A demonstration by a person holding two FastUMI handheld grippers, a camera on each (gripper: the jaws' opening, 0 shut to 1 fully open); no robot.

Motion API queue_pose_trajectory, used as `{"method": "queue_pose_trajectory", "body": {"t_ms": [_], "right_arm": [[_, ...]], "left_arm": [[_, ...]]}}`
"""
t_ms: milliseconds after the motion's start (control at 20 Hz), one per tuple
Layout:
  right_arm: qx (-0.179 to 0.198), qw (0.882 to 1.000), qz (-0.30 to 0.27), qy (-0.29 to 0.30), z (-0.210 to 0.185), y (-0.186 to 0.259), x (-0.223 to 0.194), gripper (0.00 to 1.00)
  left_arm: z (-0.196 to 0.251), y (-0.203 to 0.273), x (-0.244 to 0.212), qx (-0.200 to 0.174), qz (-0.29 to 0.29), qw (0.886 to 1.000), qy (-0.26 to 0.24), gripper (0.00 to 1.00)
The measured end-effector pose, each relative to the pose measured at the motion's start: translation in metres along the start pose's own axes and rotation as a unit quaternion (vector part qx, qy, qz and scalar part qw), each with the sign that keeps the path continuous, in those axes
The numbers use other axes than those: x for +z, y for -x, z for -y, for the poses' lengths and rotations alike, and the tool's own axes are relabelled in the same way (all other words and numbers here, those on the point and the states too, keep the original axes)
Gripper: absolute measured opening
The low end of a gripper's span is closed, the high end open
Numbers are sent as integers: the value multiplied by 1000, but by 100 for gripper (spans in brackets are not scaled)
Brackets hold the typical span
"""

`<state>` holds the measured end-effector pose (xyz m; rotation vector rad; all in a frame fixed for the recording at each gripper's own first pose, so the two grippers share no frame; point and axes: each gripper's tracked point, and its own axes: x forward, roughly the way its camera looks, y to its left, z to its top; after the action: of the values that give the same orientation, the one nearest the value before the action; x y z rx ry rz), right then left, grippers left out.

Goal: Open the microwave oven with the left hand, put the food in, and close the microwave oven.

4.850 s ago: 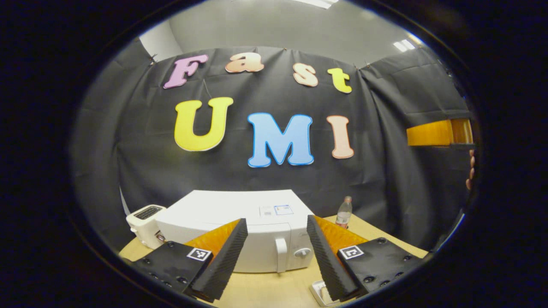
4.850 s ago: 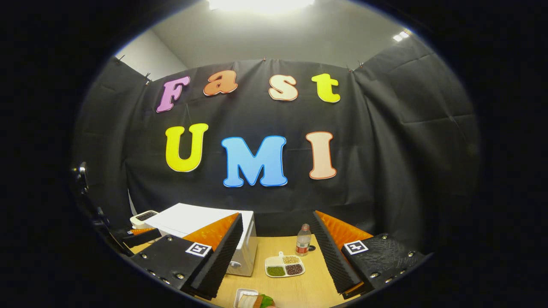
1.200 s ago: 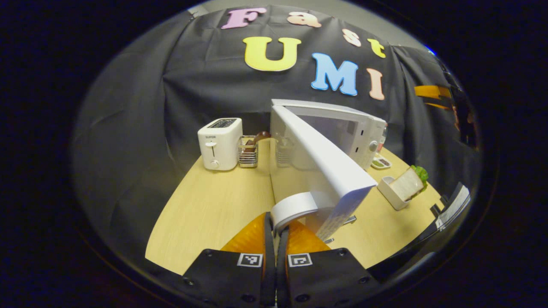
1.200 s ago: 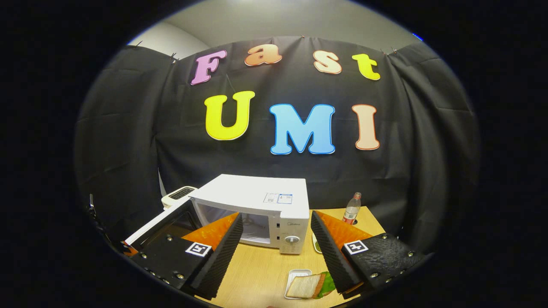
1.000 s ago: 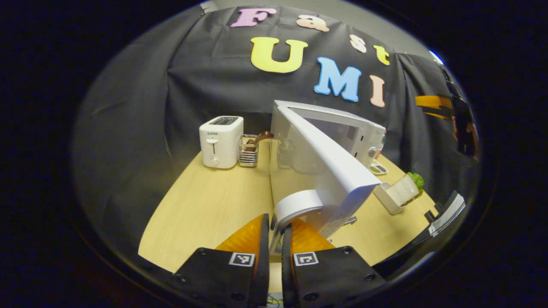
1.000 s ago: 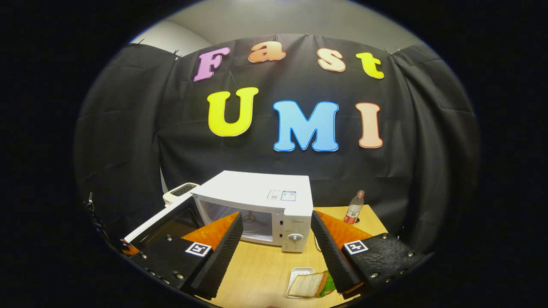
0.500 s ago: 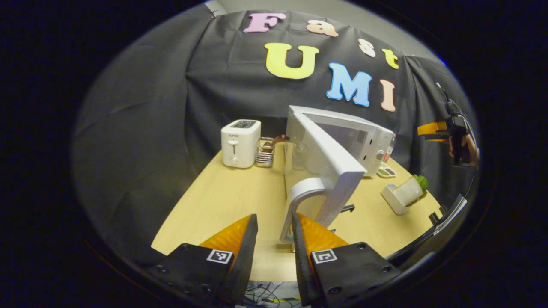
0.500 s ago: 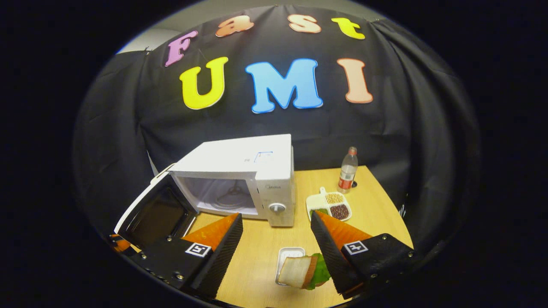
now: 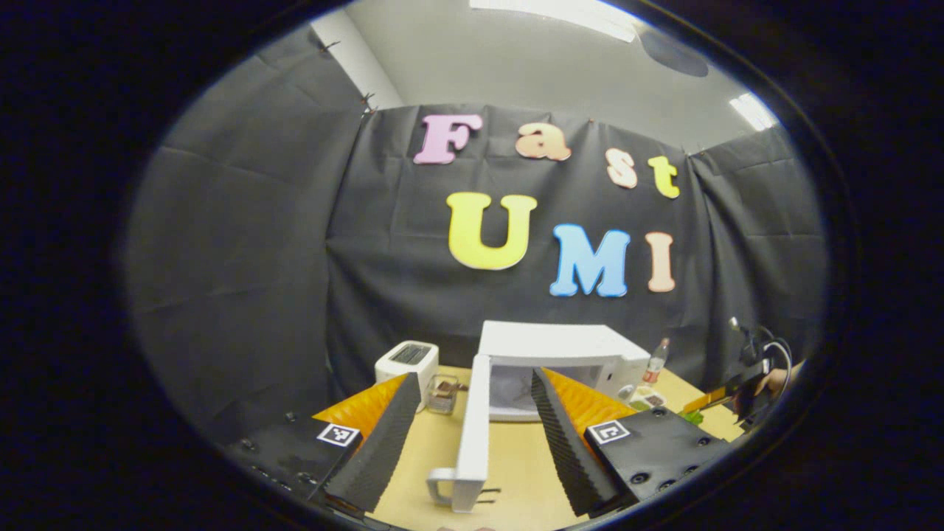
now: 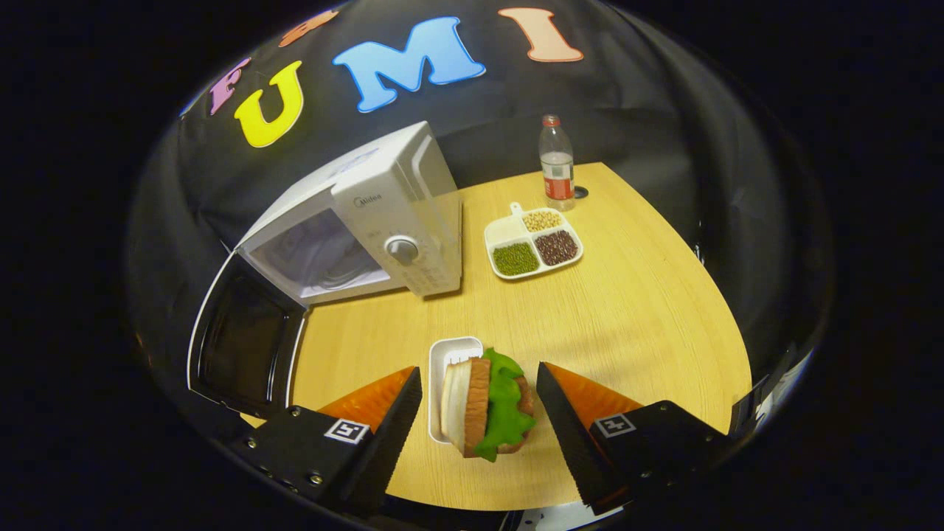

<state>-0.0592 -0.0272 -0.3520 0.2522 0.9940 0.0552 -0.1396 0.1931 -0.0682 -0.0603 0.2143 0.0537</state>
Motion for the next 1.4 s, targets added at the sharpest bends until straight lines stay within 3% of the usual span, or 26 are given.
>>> {"method": "queue_pose_trajectory", "body": {"t_ms": [100,150,200,250,450,550,650,700,750,1000,1300,1400], "right_arm": [[4,1000,-29,-10,6,-9,-16,95],[6,999,-43,-16,7,-15,-24,95],[7,998,-56,-20,9,-19,-29,87],[8,998,-66,-23,9,-24,-35,95],[30,994,-98,-49,6,-43,-50,92],[59,987,-114,-99,-3,-41,-50,78],[77,977,-128,-152,-10,-42,-47,52],[84,975,-128,-161,-10,-42,-46,49],[91,973,-128,-167,-11,-41,-46,29],[124,974,-101,-160,-18,-23,-29,31],[216,963,-26,-160,-73,23,15,31],[231,959,-6,-165,-93,31,25,31]], "left_arm": [[43,-15,27,-34,22,999,-8,94],[61,-23,35,-48,29,998,-10,98],[76,-29,40,-58,34,998,-9,98],[91,-35,42,-67,34,997,-6,96],[126,-52,42,-83,19,996,-28,96],[135,-56,39,-79,7,996,-42,96],[143,-60,41,-75,2,996,-49,96],[147,-61,42,-75,0,996,-50,96],[151,-63,43,-73,-1,996,-50,96],[170,-66,48,-66,0,997,-44,97],[185,-80,58,-99,15,994,-44,96],[188,-86,55,-121,16,992,-32,98]]}}
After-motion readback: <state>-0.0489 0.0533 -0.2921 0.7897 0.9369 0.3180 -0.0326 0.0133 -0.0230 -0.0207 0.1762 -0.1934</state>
